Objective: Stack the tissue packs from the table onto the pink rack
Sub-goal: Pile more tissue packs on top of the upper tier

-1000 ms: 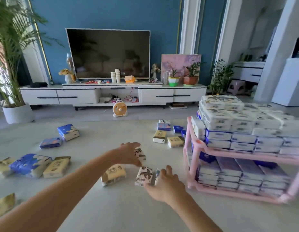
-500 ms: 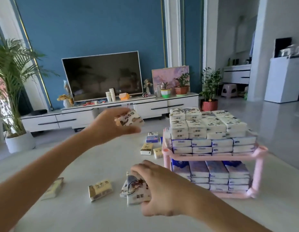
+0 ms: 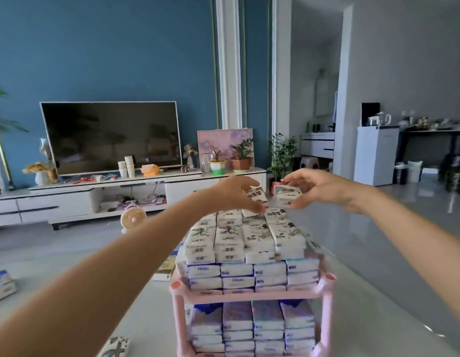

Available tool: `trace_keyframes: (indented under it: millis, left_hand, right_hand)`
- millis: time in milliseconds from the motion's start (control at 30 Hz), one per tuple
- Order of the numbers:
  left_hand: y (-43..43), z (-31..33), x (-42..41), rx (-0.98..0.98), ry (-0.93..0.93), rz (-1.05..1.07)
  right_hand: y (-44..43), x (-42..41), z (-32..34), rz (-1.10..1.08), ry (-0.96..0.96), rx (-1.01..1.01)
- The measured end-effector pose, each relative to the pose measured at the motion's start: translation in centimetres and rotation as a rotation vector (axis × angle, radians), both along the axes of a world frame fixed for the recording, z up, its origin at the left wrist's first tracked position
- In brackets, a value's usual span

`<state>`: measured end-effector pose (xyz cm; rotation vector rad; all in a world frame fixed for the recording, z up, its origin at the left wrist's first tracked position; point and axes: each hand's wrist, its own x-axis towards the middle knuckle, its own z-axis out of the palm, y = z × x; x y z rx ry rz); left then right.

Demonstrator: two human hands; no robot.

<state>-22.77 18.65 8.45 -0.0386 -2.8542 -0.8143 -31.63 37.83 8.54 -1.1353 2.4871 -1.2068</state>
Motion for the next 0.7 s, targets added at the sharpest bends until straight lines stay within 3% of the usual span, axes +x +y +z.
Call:
trace_keyframes:
  millis: [367, 533, 700]
  left_hand:
    - [-0.2, -0.8, -1.8, -0.248, -0.149, -0.005]
    - [-1.4, -0.4, -1.1, -0.239, -0.17, 0.102]
    - [-2.5, -1.8, -0.5, -0.204, -0.274, 0.196]
  right_hand:
    - [-2.2, -2.1, -1.9, 0.087, -0.007, 0.204]
    - [-1.5, -2.4, -2.5, 0.124, -0.129, 0.143]
    - [-1.7, -2.5, -3.2, 0.119, -0.13, 0.064]
